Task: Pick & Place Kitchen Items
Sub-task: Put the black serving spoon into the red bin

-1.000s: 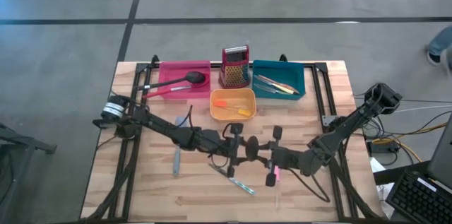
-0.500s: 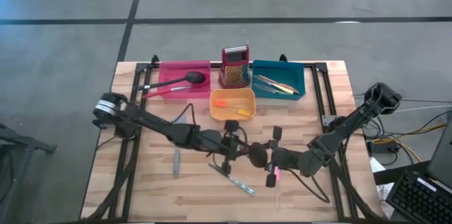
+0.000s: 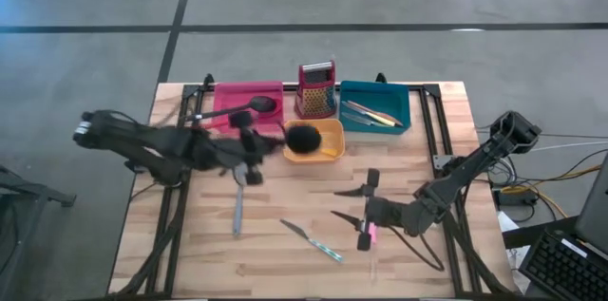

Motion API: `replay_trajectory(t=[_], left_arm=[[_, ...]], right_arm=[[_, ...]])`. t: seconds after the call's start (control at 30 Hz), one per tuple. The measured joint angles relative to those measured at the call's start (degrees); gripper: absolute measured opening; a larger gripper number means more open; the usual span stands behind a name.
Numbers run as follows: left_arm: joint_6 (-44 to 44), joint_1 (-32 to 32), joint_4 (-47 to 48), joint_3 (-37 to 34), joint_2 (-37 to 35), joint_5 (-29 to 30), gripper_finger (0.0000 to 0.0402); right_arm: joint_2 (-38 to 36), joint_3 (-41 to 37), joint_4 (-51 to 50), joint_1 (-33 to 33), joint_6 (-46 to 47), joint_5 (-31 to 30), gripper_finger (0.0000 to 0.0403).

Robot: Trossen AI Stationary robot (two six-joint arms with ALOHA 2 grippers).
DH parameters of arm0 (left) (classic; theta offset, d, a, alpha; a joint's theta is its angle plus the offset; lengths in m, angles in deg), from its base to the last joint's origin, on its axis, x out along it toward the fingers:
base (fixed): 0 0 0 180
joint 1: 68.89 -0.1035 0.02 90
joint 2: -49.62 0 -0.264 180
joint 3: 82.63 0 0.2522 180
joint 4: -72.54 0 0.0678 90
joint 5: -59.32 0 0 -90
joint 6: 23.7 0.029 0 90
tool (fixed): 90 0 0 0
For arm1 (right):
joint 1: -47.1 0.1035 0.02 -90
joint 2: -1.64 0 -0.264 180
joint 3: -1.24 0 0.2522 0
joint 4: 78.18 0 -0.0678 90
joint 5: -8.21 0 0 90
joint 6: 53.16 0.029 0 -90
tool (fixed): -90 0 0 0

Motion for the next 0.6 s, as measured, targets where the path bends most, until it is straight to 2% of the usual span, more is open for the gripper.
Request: replay_trajectory(t=[0.27,0.6], left_arm=[[-5.2,-8.0,20.9,5.6,-5.4,1.2,0.0091],[-4.8,-26.0,37.0,9.4,-1.8,-0.6,0.0091]], right_arm=[[0.0,0.0,-0.5,0.0,0.0,0.0,0.0212],[0.0,0.0,-0.7,0.0,0.0,0.0,0.0213]])
